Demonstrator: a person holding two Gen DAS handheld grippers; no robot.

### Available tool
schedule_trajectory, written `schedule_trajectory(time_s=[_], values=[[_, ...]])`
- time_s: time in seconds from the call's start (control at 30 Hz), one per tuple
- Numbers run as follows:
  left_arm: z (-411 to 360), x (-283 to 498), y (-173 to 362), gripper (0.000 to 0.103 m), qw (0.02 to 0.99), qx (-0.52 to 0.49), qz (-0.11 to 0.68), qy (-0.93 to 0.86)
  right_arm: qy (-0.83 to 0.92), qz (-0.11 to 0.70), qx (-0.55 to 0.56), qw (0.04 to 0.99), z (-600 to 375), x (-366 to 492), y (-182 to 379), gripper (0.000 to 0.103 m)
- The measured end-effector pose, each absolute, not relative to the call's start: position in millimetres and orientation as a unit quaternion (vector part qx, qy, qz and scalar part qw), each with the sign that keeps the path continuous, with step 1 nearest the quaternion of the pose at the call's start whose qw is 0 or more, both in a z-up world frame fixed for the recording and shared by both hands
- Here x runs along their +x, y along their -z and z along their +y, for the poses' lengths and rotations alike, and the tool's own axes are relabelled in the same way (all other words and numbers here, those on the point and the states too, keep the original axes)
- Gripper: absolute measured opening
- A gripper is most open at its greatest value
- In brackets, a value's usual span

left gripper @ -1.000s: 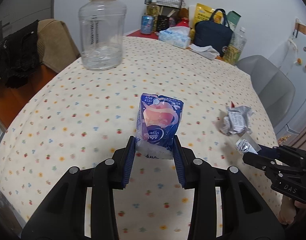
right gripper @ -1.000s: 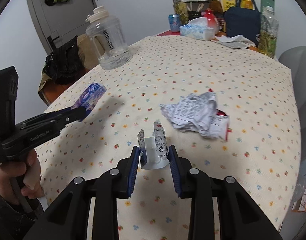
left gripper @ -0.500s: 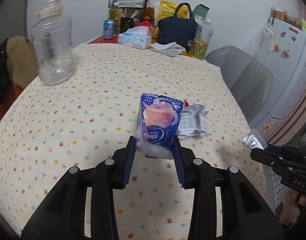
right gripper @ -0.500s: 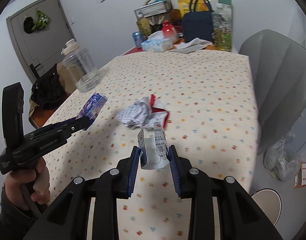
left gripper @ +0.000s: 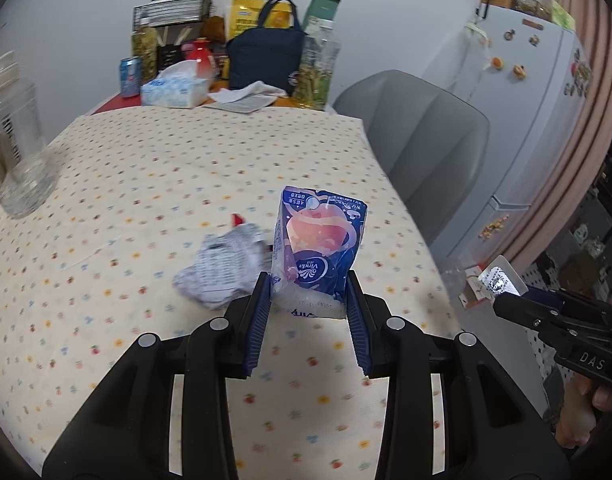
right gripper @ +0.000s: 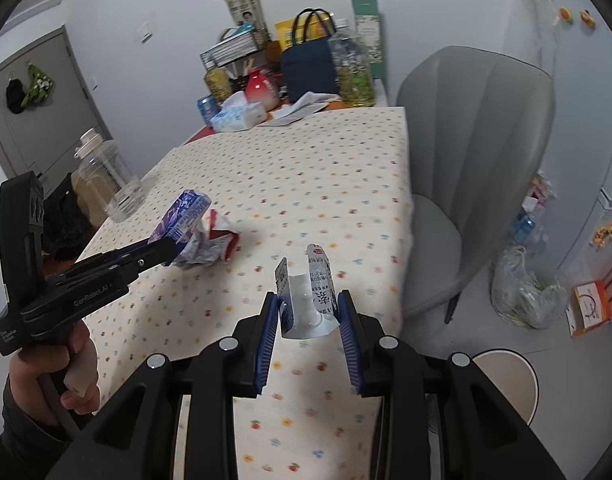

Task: Collect trash
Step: 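Carry the tissue pack and the blister pack with both tools to the bin, then open the left tool over the bin while the right tool releases the blister pack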

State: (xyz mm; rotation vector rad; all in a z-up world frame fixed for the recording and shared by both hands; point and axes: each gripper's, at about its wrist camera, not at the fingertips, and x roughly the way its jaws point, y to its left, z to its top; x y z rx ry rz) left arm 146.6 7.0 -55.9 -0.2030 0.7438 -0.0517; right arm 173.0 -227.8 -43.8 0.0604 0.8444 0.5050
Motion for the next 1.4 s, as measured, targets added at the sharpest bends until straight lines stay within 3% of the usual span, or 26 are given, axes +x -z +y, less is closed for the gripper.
schedule_trajectory(time_s=[0.83, 0.87, 0.97, 1.4], values=[[-152, 205, 66, 0.037, 0.9, -0.04, 0.396, 0.179, -0.024, 0.421, 0.11, 0.9, -411, 175, 93, 0.036], [-157, 207, 67, 0.037, 0.898, -0.038, 0.398, 0.183, -0.016, 0.421, 0.108, 0.9, -415, 176, 95, 0.037], [-171, 211, 67, 0.037, 0.895, -0.032, 0.401, 0.193, 0.014, 0.422, 0.106, 0.9, -430, 179, 101, 0.056], [-225, 216, 69, 0.037, 0.881, -0.002, 0.411, 0.232, 0.046, 0.413, 0.147, 0.897, -478, 152, 108, 0.069]])
